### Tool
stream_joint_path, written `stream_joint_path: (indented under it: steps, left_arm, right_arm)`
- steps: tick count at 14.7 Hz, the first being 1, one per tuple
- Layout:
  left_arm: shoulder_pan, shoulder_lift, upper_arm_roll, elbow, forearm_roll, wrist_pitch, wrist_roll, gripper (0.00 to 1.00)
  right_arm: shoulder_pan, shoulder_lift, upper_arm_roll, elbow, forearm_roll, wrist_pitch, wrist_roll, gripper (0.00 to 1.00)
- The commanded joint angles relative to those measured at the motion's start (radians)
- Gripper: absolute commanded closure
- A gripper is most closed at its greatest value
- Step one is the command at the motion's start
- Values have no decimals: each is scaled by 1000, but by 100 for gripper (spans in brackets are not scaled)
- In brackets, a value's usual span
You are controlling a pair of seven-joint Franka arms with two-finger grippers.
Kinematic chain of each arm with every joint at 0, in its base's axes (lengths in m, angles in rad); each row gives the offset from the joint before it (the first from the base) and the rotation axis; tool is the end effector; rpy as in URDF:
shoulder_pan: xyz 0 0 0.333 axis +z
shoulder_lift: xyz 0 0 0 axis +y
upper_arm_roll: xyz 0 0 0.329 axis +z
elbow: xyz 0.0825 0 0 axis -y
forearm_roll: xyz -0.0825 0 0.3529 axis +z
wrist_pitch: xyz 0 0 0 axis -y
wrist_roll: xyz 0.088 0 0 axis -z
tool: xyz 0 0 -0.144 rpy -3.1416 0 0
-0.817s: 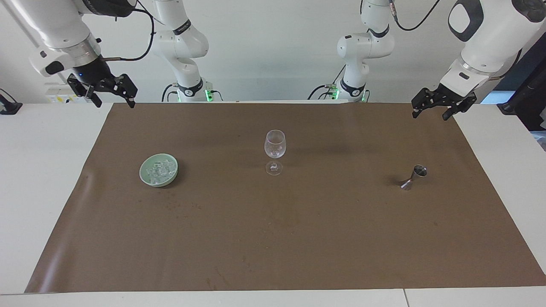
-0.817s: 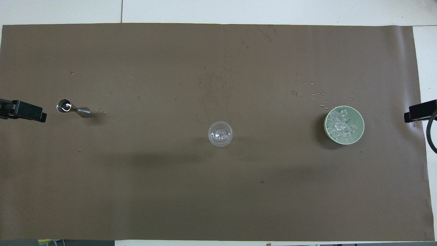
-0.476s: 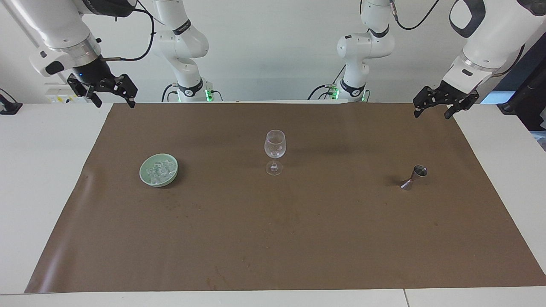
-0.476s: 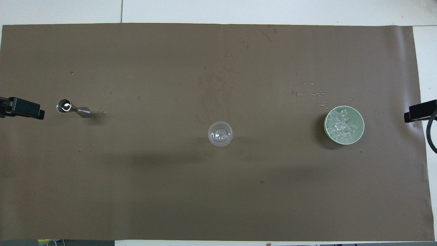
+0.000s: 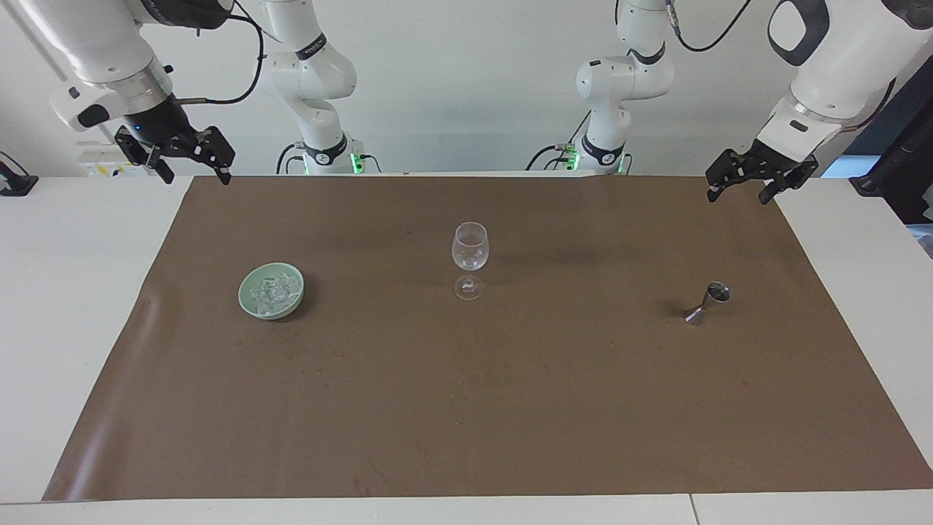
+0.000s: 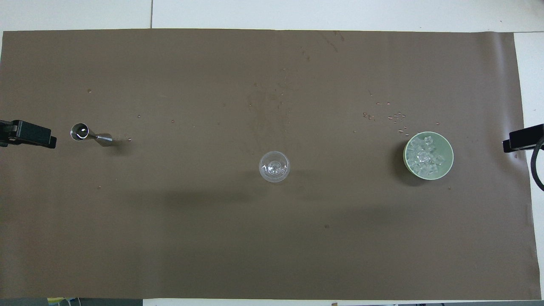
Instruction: Pour wine and add ice with both arms
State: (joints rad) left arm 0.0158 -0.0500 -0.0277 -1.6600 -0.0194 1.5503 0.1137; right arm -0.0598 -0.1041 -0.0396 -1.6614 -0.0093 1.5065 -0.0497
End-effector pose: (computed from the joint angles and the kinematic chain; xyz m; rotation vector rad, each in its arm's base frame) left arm 0.5010 -0.0091 0.5853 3.1131 -0.1954 -0.0916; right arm 0.4776 -0.0501 0.6077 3.1382 -0.0781 -0.0803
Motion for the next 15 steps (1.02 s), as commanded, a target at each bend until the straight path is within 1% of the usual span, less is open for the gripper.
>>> stream_joint_path:
  steps: [1,11,15]
  left_arm:
    - [-5,-8,-1,-12,3,-1,-9,0]
    - [1,7,2,14,21,0,-20,0]
    - [-7,6,-1,8,36,-1,-32,0]
  right_arm:
    - [-18,-14,9,-12,8,0,-18,0]
    - [-18,-14,9,-12,8,0,-18,0]
    - [-18,-14,9,-12,8,0,-18,0]
